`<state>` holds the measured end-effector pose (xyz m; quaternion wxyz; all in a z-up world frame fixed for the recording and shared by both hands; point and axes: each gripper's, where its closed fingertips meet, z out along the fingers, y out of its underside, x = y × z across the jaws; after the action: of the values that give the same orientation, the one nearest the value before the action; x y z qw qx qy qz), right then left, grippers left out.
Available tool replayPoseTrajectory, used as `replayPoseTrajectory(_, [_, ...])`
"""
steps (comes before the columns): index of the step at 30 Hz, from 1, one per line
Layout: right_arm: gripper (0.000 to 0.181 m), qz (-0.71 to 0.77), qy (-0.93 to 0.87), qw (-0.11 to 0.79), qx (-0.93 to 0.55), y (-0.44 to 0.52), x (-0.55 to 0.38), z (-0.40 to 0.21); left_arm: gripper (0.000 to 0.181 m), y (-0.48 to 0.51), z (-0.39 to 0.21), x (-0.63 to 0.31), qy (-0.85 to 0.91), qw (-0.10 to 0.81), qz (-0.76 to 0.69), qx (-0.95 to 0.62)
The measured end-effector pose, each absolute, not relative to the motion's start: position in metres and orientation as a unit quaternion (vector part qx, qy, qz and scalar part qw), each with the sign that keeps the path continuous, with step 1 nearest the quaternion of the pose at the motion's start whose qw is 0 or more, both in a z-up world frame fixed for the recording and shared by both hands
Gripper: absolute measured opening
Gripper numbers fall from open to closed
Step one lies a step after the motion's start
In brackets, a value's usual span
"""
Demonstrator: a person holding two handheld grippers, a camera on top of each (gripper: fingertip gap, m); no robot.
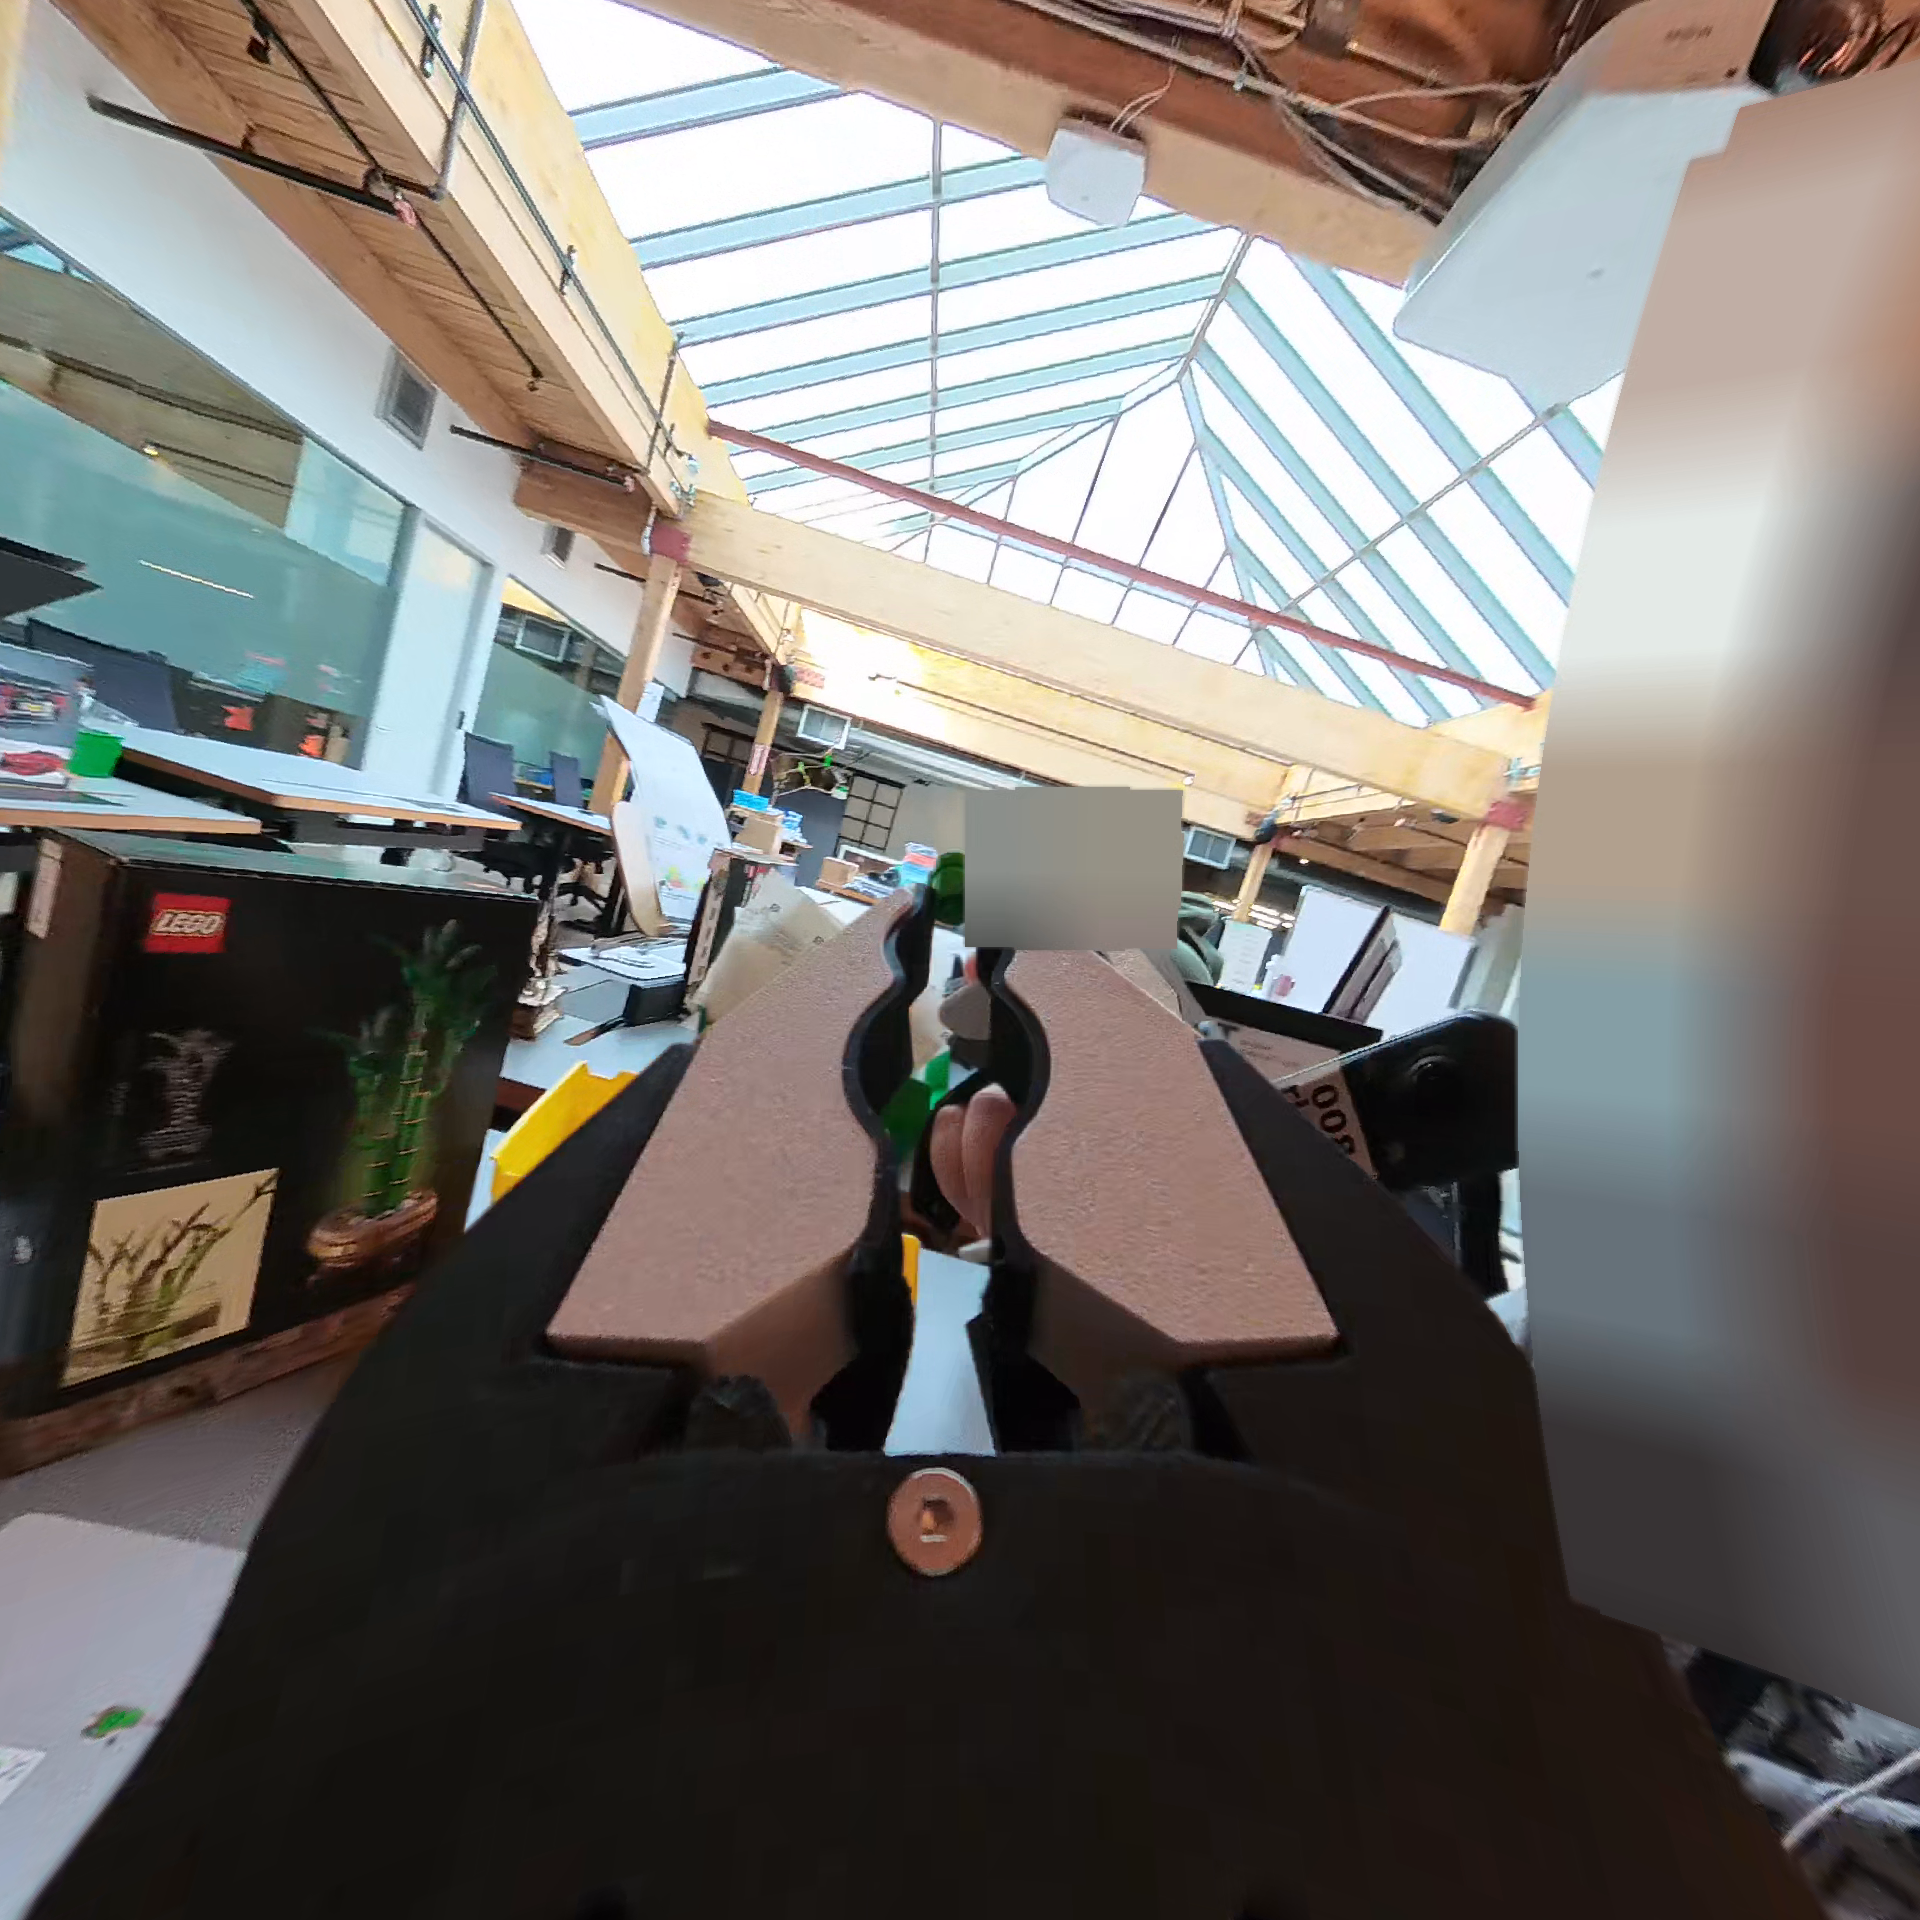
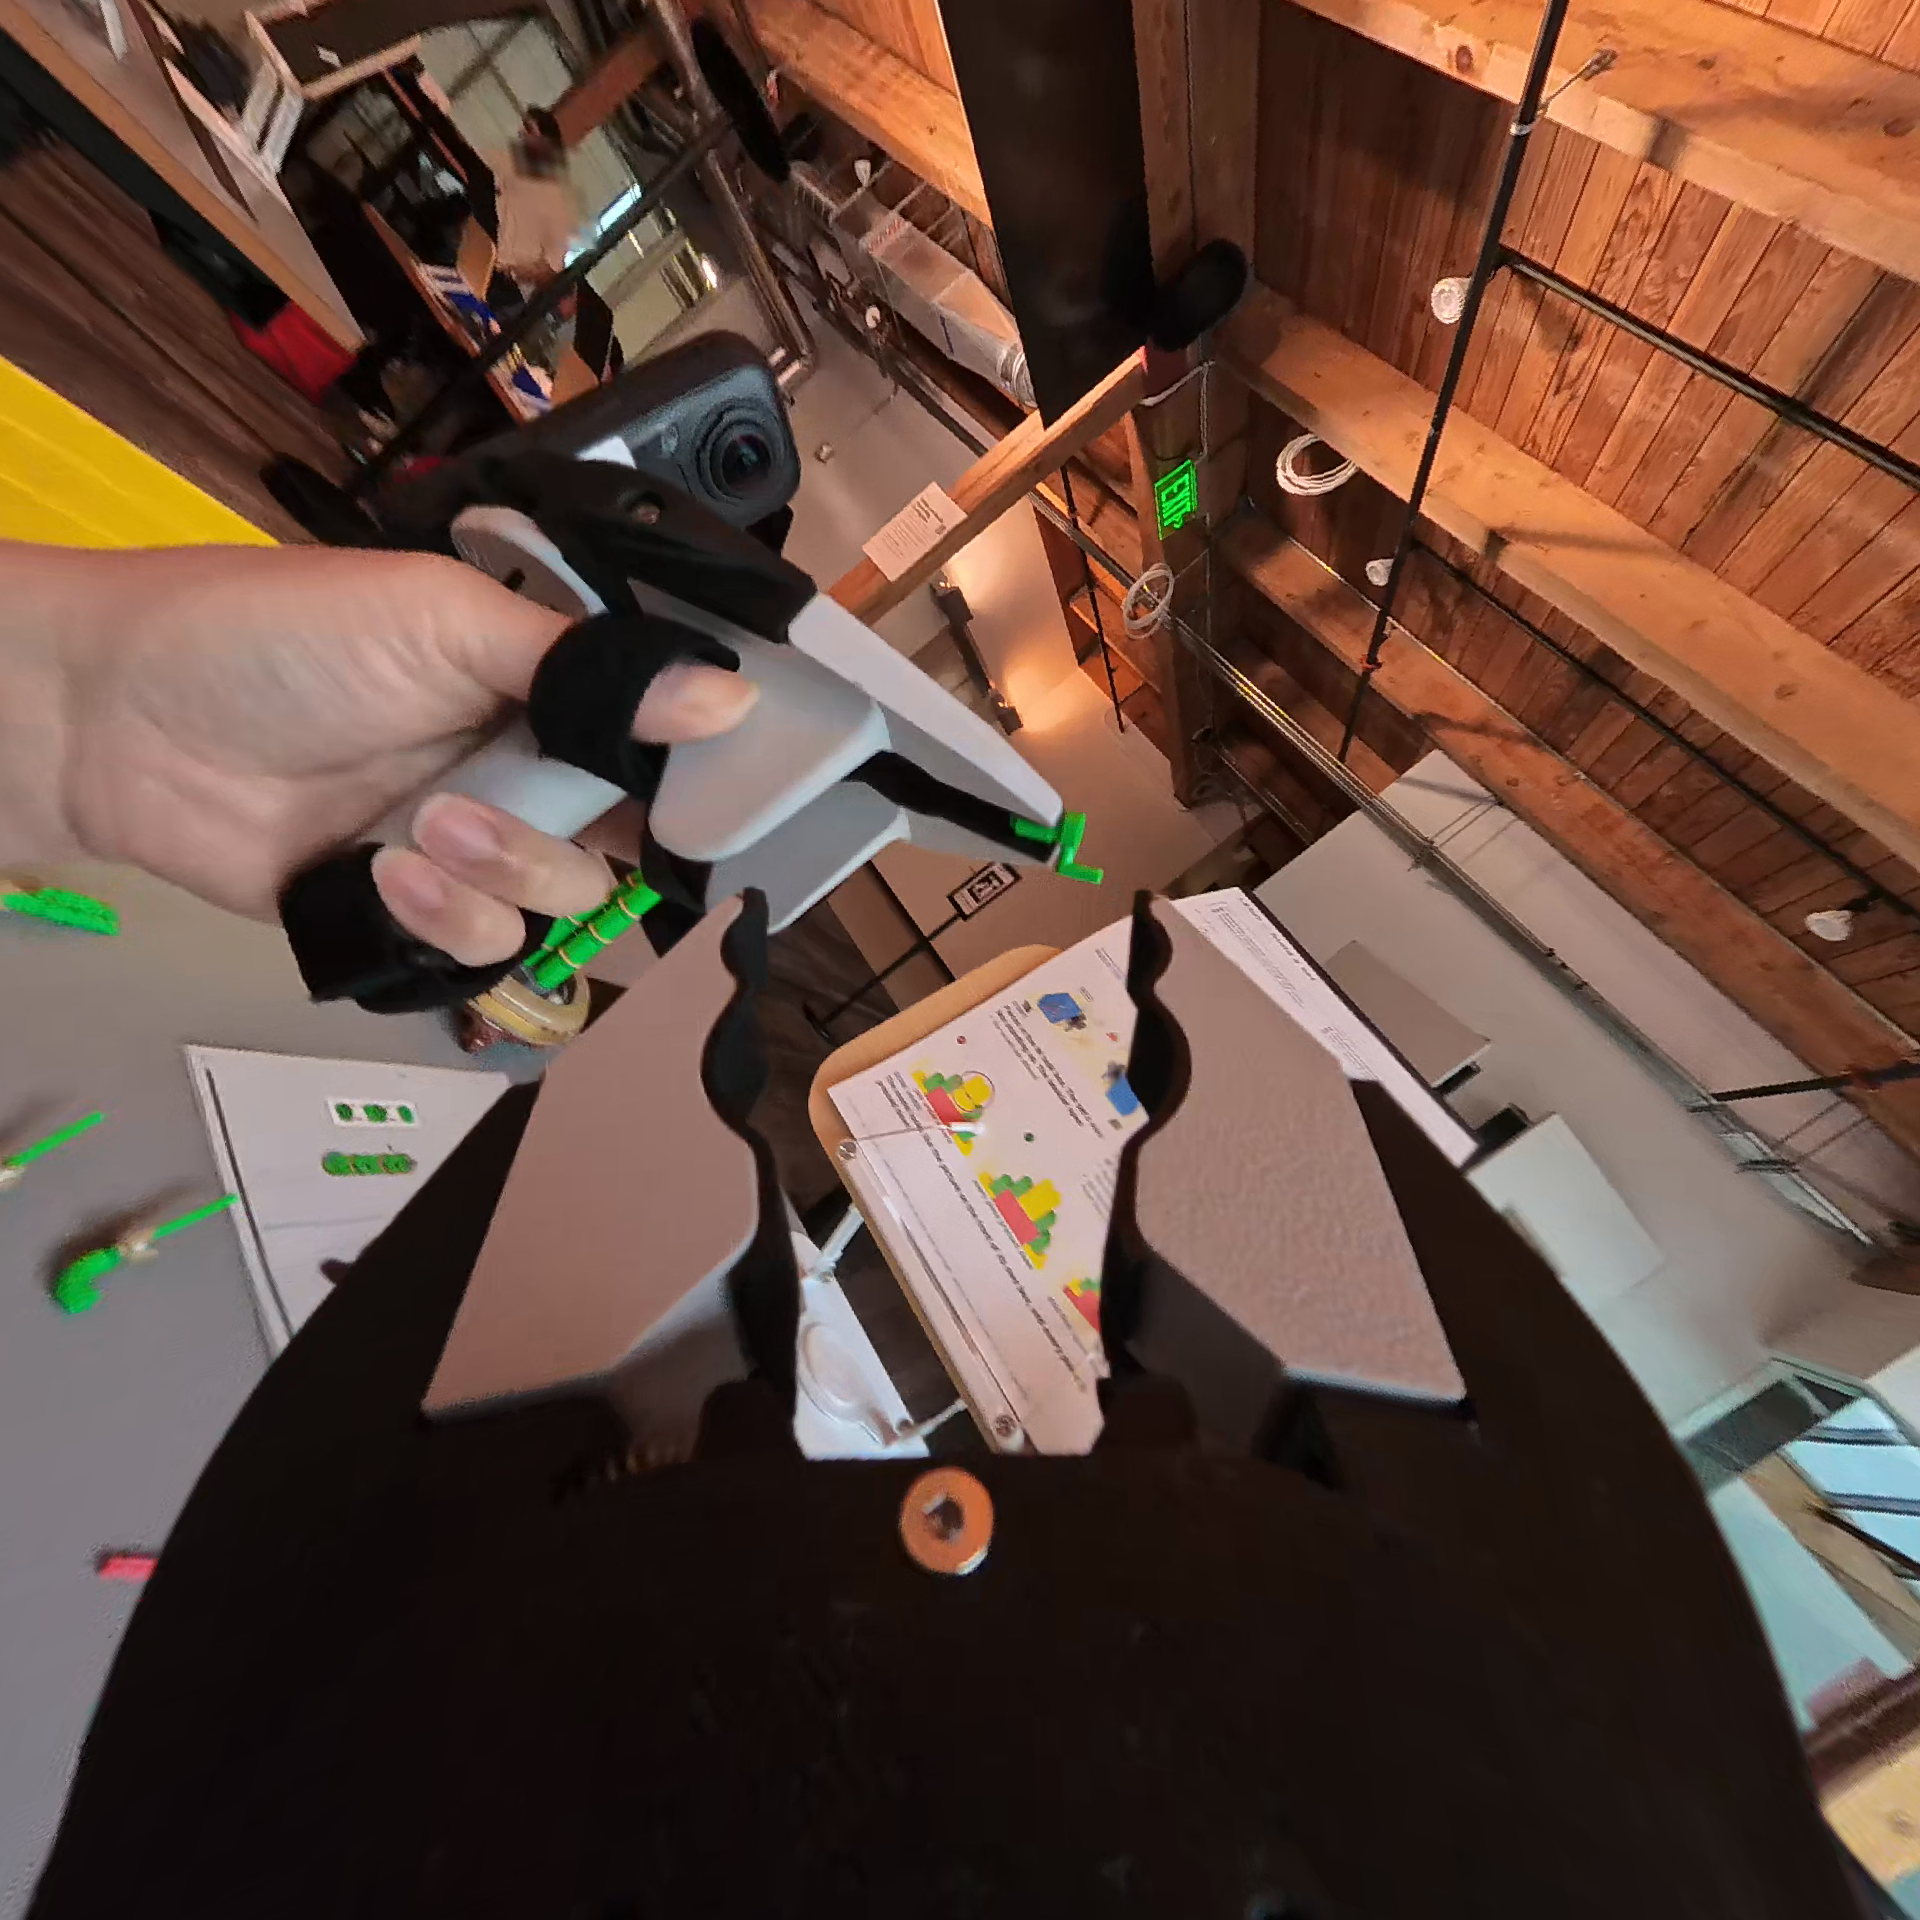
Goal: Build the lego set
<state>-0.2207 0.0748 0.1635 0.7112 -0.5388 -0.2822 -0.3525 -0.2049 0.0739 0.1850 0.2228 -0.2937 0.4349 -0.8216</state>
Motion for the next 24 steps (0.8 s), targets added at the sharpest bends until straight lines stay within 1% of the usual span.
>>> replayPoseTrajectory(1, [0.066, -0.36, -0.281, 0.708, -0.538, 0.073, -0.218, 0.165, 0.005, 0.074, 0.185, -0.206, 0.434, 0.215, -0.825, -0.293])
replayPoseTrajectory(5, [0.051, -0.363, -0.265, 0.723, -0.524, 0.066, -0.216, 0.175, 0.005, 0.068, 0.182, -0.204, 0.436, 0.18, -0.831, -0.293])
replayPoseTrajectory(11, [0.038, -0.439, -0.26, 0.687, -0.517, 0.065, -0.208, 0.176, 0.005, 0.052, 0.173, -0.196, 0.441, 0.14, -0.836, -0.295])
replayPoseTrajectory(12, [0.036, -0.44, -0.254, 0.686, -0.521, 0.066, -0.206, 0.176, 0.005, 0.051, 0.172, -0.196, 0.441, 0.136, -0.837, -0.294])
replayPoseTrajectory(14, [0.026, -0.429, -0.246, 0.694, -0.523, 0.065, -0.204, 0.177, 0.005, 0.048, 0.171, -0.195, 0.442, 0.128, -0.838, -0.292])
replayPoseTrajectory(16, [0.02, -0.415, -0.24, 0.702, -0.528, 0.065, -0.202, 0.178, 0.005, 0.046, 0.172, -0.196, 0.439, 0.119, -0.843, -0.287])
replayPoseTrajectory(23, [0.013, -0.401, -0.241, 0.707, -0.53, 0.065, -0.2, 0.175, 0.006, 0.047, 0.171, -0.194, 0.44, 0.112, -0.843, -0.29])
replayPoseTrajectory(24, [0.013, -0.397, -0.24, 0.709, -0.532, 0.065, -0.199, 0.176, 0.01, 0.049, 0.171, -0.194, 0.439, 0.11, -0.842, -0.292])
